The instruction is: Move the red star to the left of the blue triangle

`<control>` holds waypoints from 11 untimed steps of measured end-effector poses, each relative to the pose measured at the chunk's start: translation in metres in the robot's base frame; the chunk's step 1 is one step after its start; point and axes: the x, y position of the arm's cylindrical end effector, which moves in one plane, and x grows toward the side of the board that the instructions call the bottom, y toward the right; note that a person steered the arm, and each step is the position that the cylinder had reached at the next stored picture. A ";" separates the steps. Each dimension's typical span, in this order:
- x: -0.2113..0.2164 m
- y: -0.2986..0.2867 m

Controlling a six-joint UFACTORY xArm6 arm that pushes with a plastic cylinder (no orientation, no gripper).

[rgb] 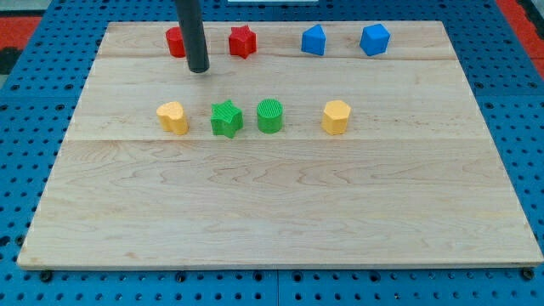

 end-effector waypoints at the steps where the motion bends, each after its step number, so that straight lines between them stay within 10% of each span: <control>1: -0.030 -0.008; 6: 0.010 0.080; 9: -0.011 0.422; 11: -0.033 0.442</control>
